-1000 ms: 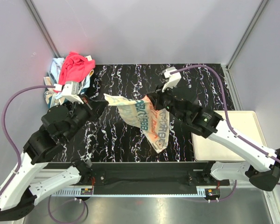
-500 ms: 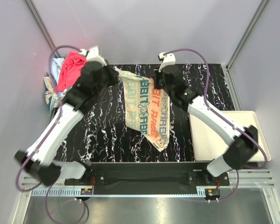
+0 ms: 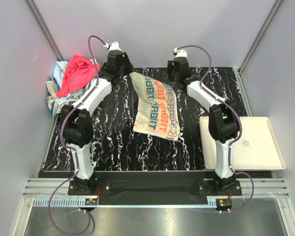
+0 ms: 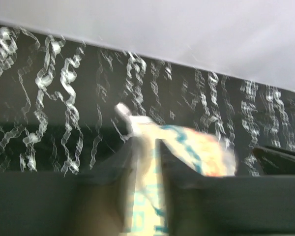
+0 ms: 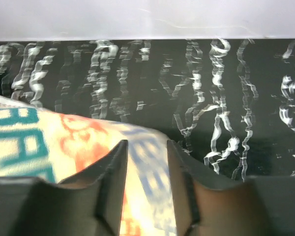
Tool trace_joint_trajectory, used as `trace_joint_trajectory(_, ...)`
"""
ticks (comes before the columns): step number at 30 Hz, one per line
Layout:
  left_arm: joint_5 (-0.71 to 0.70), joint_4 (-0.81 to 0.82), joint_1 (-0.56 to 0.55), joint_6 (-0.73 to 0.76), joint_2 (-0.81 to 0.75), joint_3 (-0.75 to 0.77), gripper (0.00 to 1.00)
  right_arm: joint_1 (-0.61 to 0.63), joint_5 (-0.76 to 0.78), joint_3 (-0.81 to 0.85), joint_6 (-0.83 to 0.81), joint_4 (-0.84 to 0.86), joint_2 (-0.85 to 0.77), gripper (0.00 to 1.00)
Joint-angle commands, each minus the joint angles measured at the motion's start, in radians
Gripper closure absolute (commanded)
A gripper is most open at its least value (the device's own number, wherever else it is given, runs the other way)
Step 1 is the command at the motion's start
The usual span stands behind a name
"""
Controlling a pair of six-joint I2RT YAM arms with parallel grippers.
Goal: Fold and stack the towels
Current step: Flatten out the crumpled towel
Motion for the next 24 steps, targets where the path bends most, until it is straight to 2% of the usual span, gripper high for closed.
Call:
trace_joint_trajectory(1, 0.026, 0.15, 0.028, 0.037, 0.034, 0.076, 0.48, -0.024, 0.03, 0.114, 0.015, -0.04, 0.019, 0.39)
trace_joint_trajectory(2, 0.026, 0.15, 0.03, 0.04, 0.037, 0.066, 0.34, -0.026, 0.042, 0.123, 0.022, -0.061, 0.015, 0.35)
trace_joint_trajectory(4, 0.02, 0.156, 0.028, 0.034, 0.013, 0.026, 0.25, -0.026, 0.053, 0.122, 0.038, -0.09, -0.023, 0.32)
trace_joint_trajectory(6, 0.008, 0.184, 0.028, 0.026, -0.033, -0.084, 0.14, -0.026, 0.049, 0.085, 0.071, -0.139, -0.063, 0.31)
trace_joint_trajectory(7, 0.005, 0.207, 0.027, 0.019, -0.08, -0.115, 0.13, -0.026, 0.043, 0.056, 0.088, -0.165, -0.106, 0.3)
trace_joint_trajectory(10, -0.009, 0.15, 0.026, -0.027, -0.151, -0.226, 0.12, -0.024, -0.005, -0.026, 0.163, -0.256, -0.209, 0.33)
trace_joint_trajectory(13, -0.032, 0.132, -0.003, -0.109, -0.272, -0.423, 0.13, -0.018, -0.049, -0.265, 0.215, -0.26, -0.333, 0.39)
trace_joint_trajectory(16, -0.099, 0.094, -0.093, -0.165, -0.363, -0.578, 0.16, 0.006, -0.048, -0.445, 0.251, -0.252, -0.437, 0.44)
trace_joint_trajectory(20, -0.18, 0.055, -0.239, -0.222, -0.427, -0.747, 0.2, 0.052, -0.036, -0.605, 0.28, -0.251, -0.514, 0.51)
trace_joint_trajectory(24, -0.17, 0.055, -0.283, -0.285, -0.496, -0.902, 0.24, 0.088, -0.036, -0.729, 0.306, -0.239, -0.565, 0.57)
